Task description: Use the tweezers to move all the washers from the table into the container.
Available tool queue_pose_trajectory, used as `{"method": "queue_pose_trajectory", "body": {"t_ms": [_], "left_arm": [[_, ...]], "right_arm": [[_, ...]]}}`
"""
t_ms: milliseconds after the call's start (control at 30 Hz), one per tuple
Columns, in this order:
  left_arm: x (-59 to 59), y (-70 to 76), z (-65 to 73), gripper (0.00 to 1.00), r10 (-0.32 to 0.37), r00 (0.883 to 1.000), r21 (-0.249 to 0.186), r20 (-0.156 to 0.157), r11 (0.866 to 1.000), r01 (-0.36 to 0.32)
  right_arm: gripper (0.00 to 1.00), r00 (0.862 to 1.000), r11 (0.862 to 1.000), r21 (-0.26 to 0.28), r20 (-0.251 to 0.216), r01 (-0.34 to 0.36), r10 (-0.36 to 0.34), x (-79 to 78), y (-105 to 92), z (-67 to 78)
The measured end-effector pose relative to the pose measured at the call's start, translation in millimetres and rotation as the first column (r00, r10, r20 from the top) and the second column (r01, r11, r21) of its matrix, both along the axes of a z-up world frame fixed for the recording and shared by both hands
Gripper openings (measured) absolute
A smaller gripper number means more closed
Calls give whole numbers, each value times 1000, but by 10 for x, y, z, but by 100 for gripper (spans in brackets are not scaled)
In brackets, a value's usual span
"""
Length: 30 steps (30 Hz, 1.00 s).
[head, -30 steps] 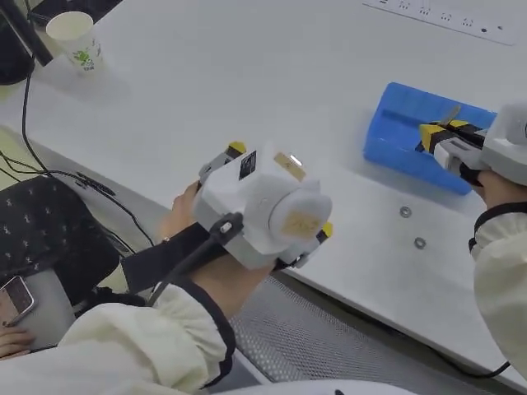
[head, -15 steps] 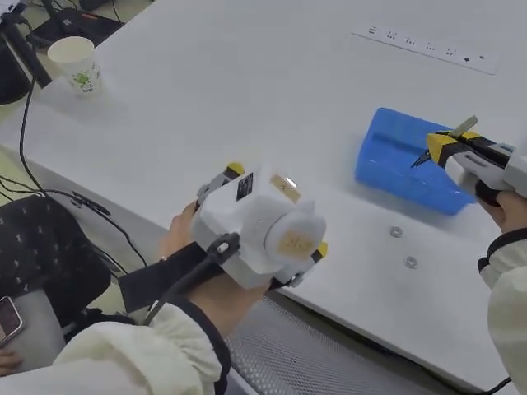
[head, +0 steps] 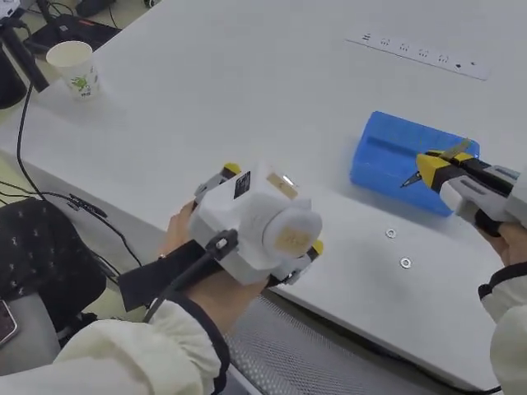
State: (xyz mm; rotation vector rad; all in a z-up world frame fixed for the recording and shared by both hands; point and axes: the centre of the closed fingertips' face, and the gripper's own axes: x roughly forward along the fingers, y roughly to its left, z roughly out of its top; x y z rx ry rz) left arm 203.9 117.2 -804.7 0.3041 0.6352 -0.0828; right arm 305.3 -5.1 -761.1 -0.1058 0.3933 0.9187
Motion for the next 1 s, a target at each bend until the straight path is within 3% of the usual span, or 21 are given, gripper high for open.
{"method": "queue_pose_trajectory", "body": {"t_ms": [533,667,767,1000], "left_arm": [[-8,-25,-32,88,-14,1000,7,-17,1000,15],[-11,-26,-37,87,-17,1000,8,-20,1000,17],[-22,-44,-75,89,-23,999,7,-41,1000,23],[-26,-36,-67,89,-20,999,7,-39,1000,20]], "right_arm": [[3,997,998,-48,-68,34,-37,-68,-123,-379],[3,996,998,-51,-76,35,-39,-82,-120,-422],[3,997,997,-74,-72,34,-39,-93,-128,-465],[4,996,996,-86,-86,25,-33,-113,-125,-526]]}}
